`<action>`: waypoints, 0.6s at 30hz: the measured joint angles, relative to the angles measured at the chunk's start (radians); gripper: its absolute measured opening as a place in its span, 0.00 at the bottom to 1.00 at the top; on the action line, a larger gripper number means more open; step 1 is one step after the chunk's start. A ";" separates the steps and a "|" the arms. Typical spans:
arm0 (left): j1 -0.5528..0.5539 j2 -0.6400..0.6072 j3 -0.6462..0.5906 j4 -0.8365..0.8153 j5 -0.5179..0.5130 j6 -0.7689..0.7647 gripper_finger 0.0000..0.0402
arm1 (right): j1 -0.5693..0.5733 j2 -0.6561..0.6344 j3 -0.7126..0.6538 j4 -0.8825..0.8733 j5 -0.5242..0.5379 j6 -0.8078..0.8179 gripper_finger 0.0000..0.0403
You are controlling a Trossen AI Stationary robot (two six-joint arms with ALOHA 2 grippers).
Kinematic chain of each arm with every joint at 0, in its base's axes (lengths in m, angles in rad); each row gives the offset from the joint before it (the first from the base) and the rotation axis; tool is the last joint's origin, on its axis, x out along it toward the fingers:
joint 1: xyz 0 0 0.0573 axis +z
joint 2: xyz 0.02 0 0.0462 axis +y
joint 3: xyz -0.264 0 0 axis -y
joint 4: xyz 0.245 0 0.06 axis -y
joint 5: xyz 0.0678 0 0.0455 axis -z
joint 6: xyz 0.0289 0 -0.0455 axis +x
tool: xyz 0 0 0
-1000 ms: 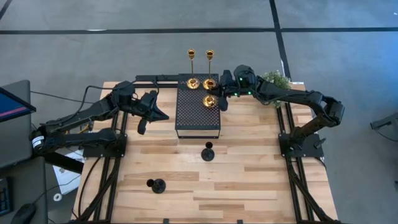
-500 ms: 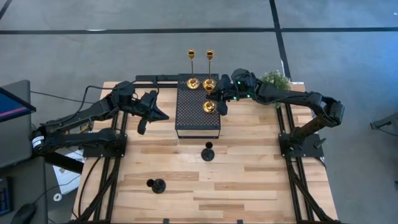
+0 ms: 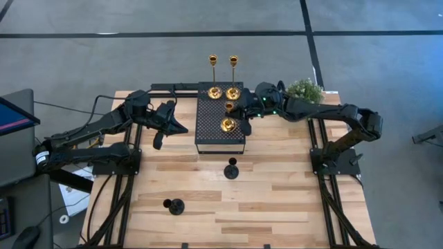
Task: Pick & Place candle stick holders
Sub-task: Put the bottom small gold candle holder on the shelf
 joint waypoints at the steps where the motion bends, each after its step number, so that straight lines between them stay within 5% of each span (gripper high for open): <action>1: 0.000 0.000 0.000 0.000 0.000 0.000 0.01 | 0.007 -0.001 0.000 0.002 0.000 0.000 0.00; 18: 0.000 0.000 0.000 -0.001 0.000 0.000 0.01 | 0.019 -0.004 0.003 -0.105 0.075 0.001 0.00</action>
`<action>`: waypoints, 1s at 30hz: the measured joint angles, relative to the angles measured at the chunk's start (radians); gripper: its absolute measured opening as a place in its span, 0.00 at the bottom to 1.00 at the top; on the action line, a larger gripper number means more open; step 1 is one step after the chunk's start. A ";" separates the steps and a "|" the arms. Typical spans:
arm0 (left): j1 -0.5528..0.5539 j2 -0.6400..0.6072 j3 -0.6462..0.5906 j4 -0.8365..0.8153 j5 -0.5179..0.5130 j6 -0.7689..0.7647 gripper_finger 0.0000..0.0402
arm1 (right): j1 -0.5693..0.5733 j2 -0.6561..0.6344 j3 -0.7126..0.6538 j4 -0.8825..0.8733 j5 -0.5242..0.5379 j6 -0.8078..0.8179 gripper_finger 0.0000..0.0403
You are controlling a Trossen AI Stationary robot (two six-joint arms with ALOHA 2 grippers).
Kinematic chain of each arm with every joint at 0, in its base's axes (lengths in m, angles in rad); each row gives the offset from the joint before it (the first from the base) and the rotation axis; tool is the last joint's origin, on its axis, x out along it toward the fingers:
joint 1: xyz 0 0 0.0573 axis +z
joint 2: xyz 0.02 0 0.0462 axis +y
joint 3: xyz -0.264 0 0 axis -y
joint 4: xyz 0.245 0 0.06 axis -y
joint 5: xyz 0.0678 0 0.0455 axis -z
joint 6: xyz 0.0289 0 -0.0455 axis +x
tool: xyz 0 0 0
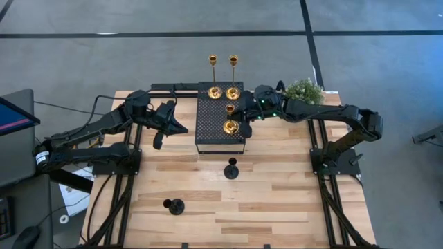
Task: Pick & Place candle stick holders
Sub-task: Put the bottom small gold candle holder on the shelf, then put the top black candle holder on the shelf
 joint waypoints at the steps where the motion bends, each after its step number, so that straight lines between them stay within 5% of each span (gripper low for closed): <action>1: 0.000 0.000 0.000 0.000 0.000 0.000 0.01 | 0.001 0.000 0.000 -0.001 0.000 0.000 0.00; 7: 0.000 0.000 0.000 0.000 0.000 0.000 0.01 | 0.014 0.000 0.000 -0.008 0.002 -0.002 0.04; 19: 0.000 0.000 0.000 0.000 0.000 0.000 0.01 | 0.007 -0.012 0.001 -0.071 0.007 -0.009 0.32; 30: -0.001 0.000 0.000 -0.001 0.000 -0.008 0.01 | -0.005 -0.209 0.068 -0.410 0.008 -0.007 0.37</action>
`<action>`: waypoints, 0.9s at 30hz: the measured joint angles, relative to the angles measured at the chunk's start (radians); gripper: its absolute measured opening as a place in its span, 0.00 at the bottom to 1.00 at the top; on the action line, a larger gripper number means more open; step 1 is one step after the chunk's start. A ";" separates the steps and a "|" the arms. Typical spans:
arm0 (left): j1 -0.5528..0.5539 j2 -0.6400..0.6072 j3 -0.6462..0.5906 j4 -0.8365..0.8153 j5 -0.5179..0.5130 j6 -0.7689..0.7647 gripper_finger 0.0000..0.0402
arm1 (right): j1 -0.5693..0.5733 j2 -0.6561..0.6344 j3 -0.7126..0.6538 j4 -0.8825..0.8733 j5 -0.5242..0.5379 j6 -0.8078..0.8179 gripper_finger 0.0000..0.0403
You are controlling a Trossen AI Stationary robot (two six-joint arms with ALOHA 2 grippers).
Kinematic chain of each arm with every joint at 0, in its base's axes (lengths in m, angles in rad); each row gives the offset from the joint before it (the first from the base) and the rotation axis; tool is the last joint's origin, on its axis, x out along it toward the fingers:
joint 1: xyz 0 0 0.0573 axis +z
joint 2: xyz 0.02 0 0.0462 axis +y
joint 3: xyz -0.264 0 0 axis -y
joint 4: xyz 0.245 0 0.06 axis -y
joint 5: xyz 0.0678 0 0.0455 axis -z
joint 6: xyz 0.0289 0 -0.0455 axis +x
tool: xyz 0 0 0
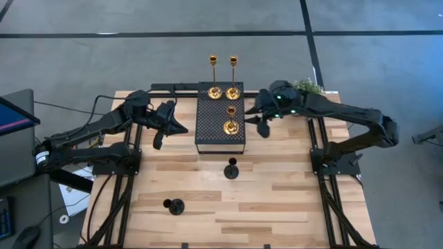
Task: Pick & Place candle stick holders
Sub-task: Put the top black candle holder on the shelf
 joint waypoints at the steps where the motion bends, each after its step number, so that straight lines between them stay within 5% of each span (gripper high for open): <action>1: 0.000 0.000 0.000 -0.001 0.000 0.000 0.01 | 0.002 -0.021 0.001 -0.038 0.000 0.000 0.36; 12: 0.000 0.000 0.000 -0.001 0.000 0.000 0.01 | 0.152 -0.228 -0.030 -0.343 0.123 0.057 0.27; 19: 0.000 0.000 0.000 -0.001 0.000 0.000 0.01 | 0.285 -0.363 -0.186 -0.292 0.226 0.157 0.27; 27: 0.000 0.000 0.000 0.000 0.000 0.000 0.01 | 0.363 -0.457 -0.467 0.034 0.258 0.218 0.27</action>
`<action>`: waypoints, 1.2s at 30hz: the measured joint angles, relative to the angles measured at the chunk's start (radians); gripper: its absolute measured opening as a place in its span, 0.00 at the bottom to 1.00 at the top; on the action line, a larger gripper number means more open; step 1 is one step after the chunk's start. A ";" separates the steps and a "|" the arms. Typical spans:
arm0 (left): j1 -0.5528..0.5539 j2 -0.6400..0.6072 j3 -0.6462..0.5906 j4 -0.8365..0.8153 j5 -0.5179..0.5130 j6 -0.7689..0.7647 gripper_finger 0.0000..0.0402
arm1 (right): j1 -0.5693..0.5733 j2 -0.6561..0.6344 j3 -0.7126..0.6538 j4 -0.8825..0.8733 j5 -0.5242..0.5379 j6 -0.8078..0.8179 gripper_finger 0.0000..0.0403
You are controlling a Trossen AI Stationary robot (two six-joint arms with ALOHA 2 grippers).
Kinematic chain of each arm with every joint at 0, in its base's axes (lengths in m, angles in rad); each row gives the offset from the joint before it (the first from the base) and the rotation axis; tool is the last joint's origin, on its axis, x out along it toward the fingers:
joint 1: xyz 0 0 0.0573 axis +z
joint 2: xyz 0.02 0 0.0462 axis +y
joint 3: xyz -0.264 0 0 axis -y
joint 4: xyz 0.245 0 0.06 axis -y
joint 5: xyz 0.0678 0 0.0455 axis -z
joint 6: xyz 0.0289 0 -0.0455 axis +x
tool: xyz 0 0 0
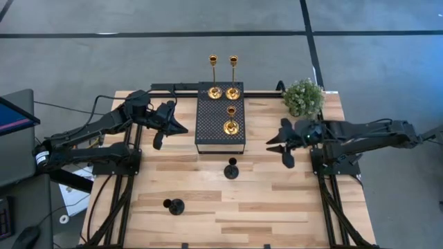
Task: Pick & Place candle stick holders
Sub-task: Put the top black candle holder on the shelf
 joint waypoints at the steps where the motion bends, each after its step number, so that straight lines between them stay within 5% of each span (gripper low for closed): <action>1: 0.000 0.000 0.000 0.000 0.000 0.000 0.01 | 0.004 0.000 -0.032 0.048 0.000 0.000 0.27; 10: 0.000 0.000 0.000 0.000 0.000 0.000 0.01 | 0.007 0.090 -0.219 0.458 -0.004 0.000 0.27; 20: 0.000 0.000 0.000 0.001 0.000 0.000 0.01 | 0.011 0.328 -0.221 0.635 -0.208 0.000 0.27; 36: 0.000 0.000 0.000 0.001 0.000 0.000 0.01 | 0.031 0.636 -0.220 1.044 -0.211 0.078 0.27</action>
